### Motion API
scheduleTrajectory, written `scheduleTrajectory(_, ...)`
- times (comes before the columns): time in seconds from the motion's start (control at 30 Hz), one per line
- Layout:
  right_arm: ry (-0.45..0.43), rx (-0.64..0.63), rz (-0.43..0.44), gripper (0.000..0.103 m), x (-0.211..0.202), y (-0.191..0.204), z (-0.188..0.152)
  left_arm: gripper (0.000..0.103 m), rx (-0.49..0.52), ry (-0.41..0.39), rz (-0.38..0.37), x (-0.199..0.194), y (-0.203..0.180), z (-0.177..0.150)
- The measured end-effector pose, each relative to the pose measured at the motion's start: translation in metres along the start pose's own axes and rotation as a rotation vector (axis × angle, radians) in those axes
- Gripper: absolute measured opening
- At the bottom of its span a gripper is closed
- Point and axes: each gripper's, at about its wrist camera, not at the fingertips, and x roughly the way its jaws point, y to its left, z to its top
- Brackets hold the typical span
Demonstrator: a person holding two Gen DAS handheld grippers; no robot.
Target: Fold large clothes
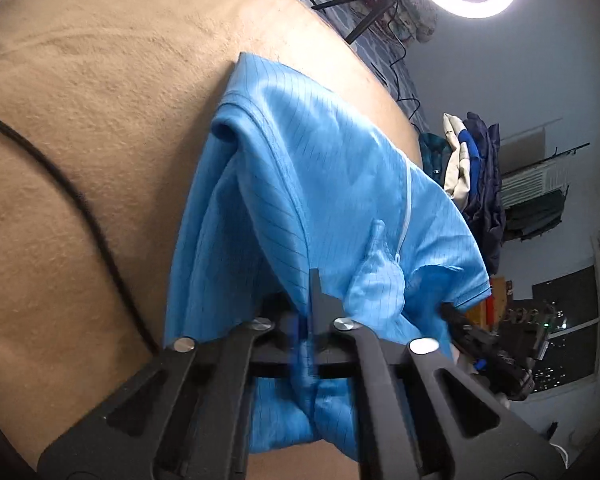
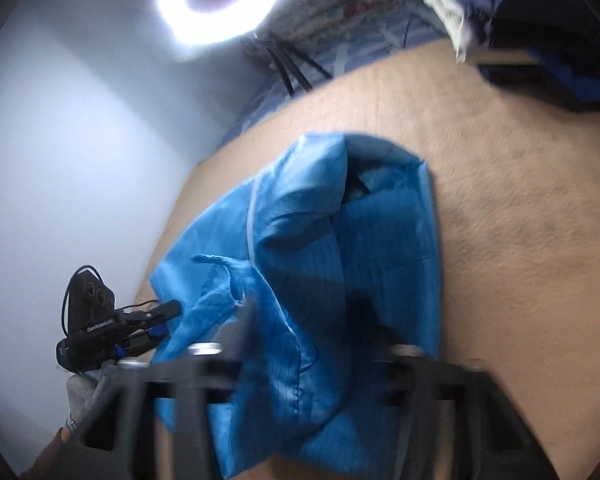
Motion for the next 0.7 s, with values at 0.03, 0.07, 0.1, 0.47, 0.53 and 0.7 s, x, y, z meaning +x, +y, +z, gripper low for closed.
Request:
scheduleTrajectory(0.03,0.015,0.010,0.008,0.009,0.004,-0.001,0.001,0.000,0.005,-0.010,-0.015,-0.004,-0.002,-0.001)
scheduleTrajectory(0.07,0.016,0.012,0.018,0.004,0.005,0.000,0.001,0.000,0.012,-0.016,-0.032,-0.010,-0.003,-0.001)
scheduleTrajectory(0.1,0.011,0.011,0.044,0.002,0.002,0.002,-0.001,0.000,0.019,-0.026,-0.055,-0.019,-0.004,-0.004)
scheduleTrajectory(0.47,0.130,-0.029,0.009,0.012,-0.010,-0.019,-0.042,0.000,0.102,0.060,-0.013,-0.033,0.013,-0.034)
scheduleTrajectory(0.53,0.111,-0.047,0.047,0.037,-0.021,-0.018,-0.039,0.000,0.103,0.053,-0.018,-0.038,0.012,-0.032)
scheduleTrajectory(0.7,0.006,-0.046,0.148,0.069,-0.055,-0.024,-0.012,0.005,0.185,0.033,0.006,-0.065,0.004,-0.036)
